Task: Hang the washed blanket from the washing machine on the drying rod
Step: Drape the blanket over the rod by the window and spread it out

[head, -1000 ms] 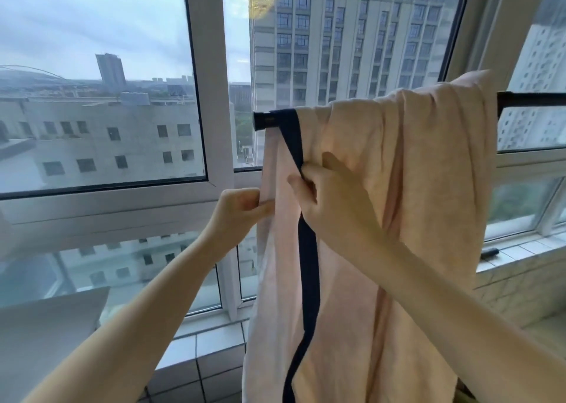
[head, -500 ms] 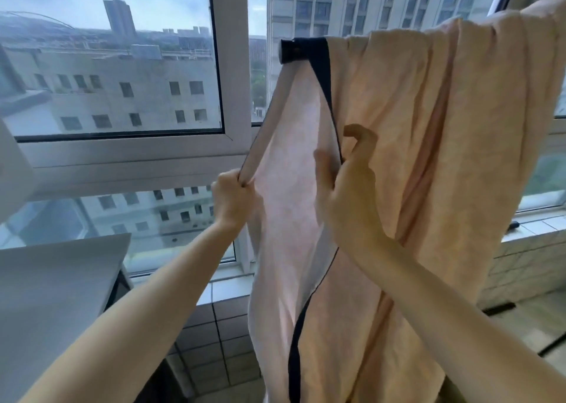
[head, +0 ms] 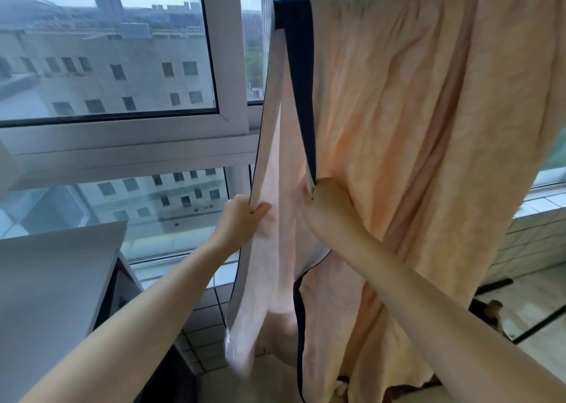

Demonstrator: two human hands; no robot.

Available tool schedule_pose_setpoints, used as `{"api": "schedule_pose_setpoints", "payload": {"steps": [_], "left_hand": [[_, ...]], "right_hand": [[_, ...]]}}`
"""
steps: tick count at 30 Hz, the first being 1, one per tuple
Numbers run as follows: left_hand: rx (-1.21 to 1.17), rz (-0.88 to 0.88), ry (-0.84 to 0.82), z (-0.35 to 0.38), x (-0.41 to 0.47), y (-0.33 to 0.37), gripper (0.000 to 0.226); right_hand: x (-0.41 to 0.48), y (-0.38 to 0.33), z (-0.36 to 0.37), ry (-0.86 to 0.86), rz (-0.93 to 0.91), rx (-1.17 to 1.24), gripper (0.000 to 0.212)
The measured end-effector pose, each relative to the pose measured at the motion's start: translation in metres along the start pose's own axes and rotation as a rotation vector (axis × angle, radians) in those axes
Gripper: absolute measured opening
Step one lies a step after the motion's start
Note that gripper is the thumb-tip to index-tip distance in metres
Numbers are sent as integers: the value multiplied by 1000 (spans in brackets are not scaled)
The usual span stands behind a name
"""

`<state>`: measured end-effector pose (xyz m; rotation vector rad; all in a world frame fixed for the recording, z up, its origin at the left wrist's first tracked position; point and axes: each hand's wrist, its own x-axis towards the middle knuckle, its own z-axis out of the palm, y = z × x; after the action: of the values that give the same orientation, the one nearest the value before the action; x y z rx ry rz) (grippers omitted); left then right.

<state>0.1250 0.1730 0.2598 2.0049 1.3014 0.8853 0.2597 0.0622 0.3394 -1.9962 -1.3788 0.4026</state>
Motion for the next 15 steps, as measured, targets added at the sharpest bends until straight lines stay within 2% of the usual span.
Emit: {"api": "schedule_pose_setpoints", "payload": {"steps": [3, 4, 6, 7, 8, 9, 11, 12, 14, 15], "left_hand": [[29, -7, -16, 0, -2, -2, 50], [41, -6, -20, 0, -2, -1, 55], [46, -4, -28, 1, -2, 2, 58], [44, -10, -33, 1, -2, 3, 55], [45, -16, -38, 2, -2, 2, 52], [51, -23, -44, 3, -2, 2, 49], [69, -28, -58, 4, -2, -2, 42], [55, -37, -68, 5, -2, -4, 40], [-22, -89, -103, 5, -2, -5, 41], [-66, -118, -129, 5, -3, -4, 39]], "right_hand": [[-4, 2, 15, -86, -32, -47, 36], [-8, 1, 20, -64, -52, -56, 36], [-16, -3, 24, -8, -63, -36, 55], [-19, 5, 29, -21, -224, -161, 50], [-20, 14, 37, 27, -286, -303, 43], [-21, 17, 46, 94, -292, -317, 43], [-23, 34, 65, 91, -362, -369, 67], [-26, 39, 70, 102, -386, -380, 72], [-29, 43, 71, 119, -323, -283, 58], [-33, 39, 64, 90, -265, -133, 53]]}}
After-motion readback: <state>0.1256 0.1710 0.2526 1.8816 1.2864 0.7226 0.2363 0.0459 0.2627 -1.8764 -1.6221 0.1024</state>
